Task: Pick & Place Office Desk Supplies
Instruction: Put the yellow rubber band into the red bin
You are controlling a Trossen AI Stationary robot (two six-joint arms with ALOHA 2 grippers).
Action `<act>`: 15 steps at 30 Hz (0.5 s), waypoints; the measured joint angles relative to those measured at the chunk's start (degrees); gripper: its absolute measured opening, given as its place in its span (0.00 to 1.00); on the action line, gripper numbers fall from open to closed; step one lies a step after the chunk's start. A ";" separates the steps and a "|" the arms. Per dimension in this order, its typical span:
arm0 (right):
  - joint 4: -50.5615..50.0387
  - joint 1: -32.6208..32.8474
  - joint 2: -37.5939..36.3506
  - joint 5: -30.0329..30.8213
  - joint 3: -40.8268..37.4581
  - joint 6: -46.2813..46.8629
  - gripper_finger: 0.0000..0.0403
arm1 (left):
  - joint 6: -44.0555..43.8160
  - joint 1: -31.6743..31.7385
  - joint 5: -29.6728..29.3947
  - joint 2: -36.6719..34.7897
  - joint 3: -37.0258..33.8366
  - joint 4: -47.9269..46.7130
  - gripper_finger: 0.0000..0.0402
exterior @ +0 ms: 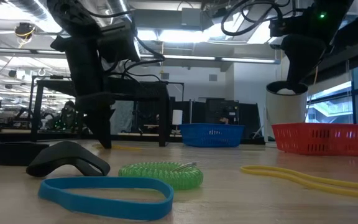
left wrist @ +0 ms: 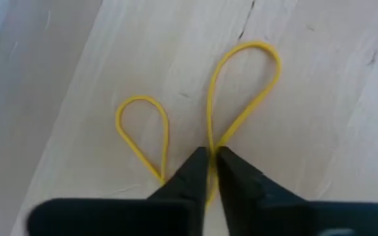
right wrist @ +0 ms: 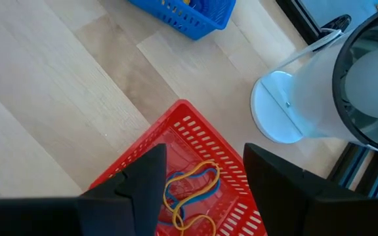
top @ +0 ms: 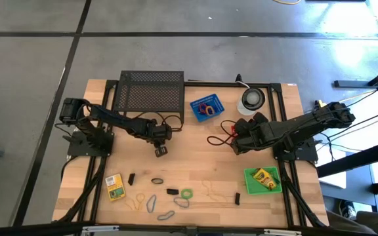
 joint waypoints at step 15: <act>3.58 0.03 0.00 0.00 0.00 -1.27 0.50 | -2.11 -5.13 0.99 -10.01 -0.70 4.79 0.00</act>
